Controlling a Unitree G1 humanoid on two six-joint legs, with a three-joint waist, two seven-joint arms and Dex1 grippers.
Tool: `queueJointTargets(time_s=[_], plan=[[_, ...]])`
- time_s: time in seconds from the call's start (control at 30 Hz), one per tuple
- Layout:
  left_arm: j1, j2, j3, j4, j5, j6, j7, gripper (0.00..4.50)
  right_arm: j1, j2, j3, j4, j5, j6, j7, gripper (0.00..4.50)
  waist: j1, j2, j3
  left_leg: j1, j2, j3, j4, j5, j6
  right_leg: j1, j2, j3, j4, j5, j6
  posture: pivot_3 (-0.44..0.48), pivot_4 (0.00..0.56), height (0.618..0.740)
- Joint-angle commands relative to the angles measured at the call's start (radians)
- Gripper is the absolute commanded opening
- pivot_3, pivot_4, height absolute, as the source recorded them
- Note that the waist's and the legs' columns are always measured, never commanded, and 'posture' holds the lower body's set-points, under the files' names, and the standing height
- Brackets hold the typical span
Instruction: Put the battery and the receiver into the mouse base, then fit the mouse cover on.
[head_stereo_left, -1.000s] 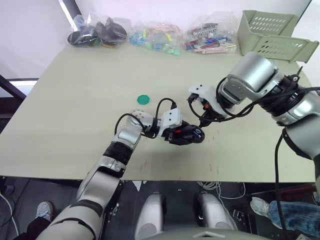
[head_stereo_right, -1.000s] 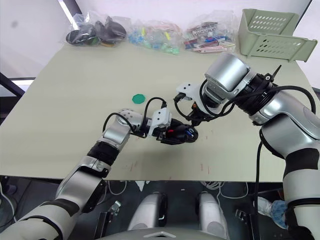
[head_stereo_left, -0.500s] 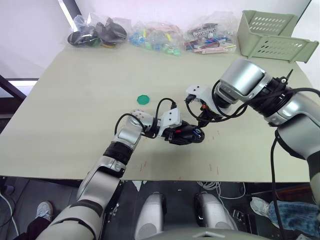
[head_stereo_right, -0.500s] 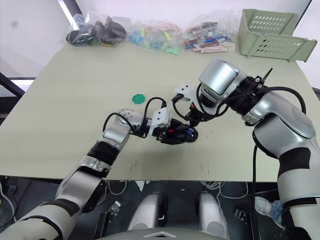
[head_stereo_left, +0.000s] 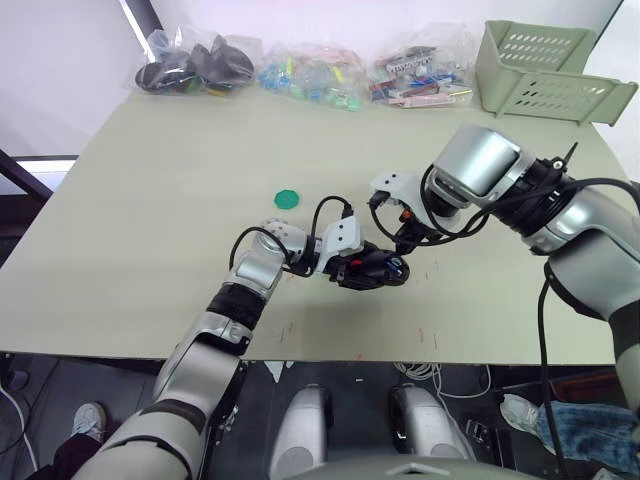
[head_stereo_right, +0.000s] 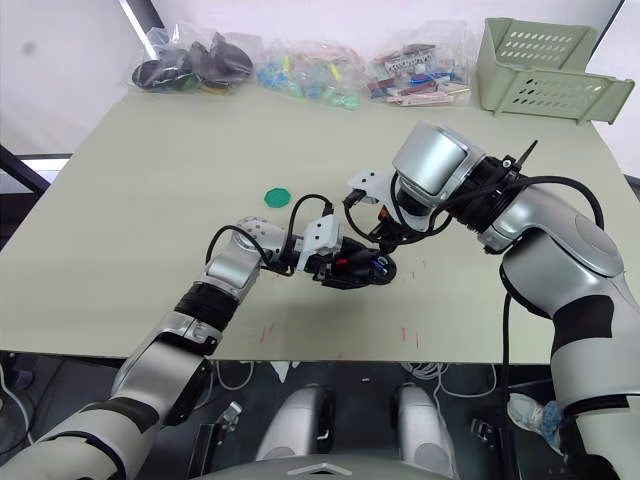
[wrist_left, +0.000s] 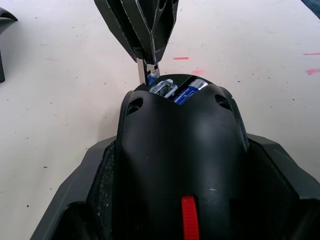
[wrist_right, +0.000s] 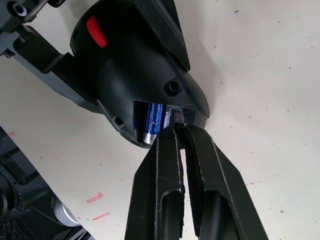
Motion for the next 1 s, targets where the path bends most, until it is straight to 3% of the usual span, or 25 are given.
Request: queueJointTargets(time_s=[0.03, 1.0], plan=[[-0.002, -0.01, 0.003, -0.032, -0.005, 0.003, 0.009, 2.97, 0.006, -0.004, -0.005, -0.02, -0.017, -0.004, 0.011, 0.0, 0.0, 0.0, 0.0, 0.0, 0.0, 0.0, 0.0, 0.0, 0.0, 0.0, 0.0, 0.0, 0.0, 0.0, 0.0, 0.0, 0.15, 0.74], [0.001, -0.014, 0.002, -0.038, -0.006, 0.01, 0.019, 2.97, 0.031, 0.027, -0.031, 0.001, -0.054, 0.0, 0.019, 0.0, 0.0, 0.0, 0.0, 0.0, 0.0, 0.0, 0.0, 0.0, 0.0, 0.0, 0.0, 0.0, 0.0, 0.0, 0.0, 0.0, 0.15, 0.74]])
